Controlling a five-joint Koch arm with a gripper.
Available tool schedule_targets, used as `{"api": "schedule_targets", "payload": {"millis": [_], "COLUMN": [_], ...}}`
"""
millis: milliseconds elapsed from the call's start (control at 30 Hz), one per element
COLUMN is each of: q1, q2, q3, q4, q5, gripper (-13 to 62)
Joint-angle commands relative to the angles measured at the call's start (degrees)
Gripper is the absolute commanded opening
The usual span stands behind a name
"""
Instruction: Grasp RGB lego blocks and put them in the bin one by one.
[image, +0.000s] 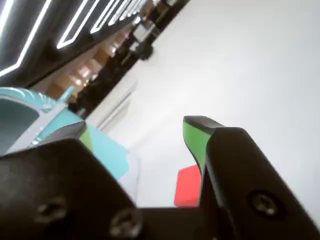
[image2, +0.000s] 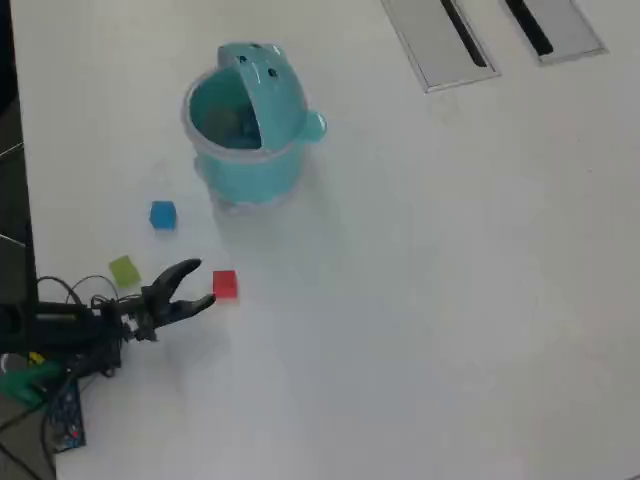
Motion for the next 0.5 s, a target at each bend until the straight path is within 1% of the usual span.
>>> {"api": "schedule_targets", "payload": {"millis": [0,100,300,467], "q1": [-0.79,-1.14,-5.01,-8.88], "q2": [3.52,3.52,3.34,3.25], "q3": [4.31,4.31,3.87,2.29], "q4": [-4.83,-3.6,-0.18,-0.09], "q5": [-7.03,-16.0,-18.11,-24.79], "gripper": [33.1,33.1,32.9,32.9]}}
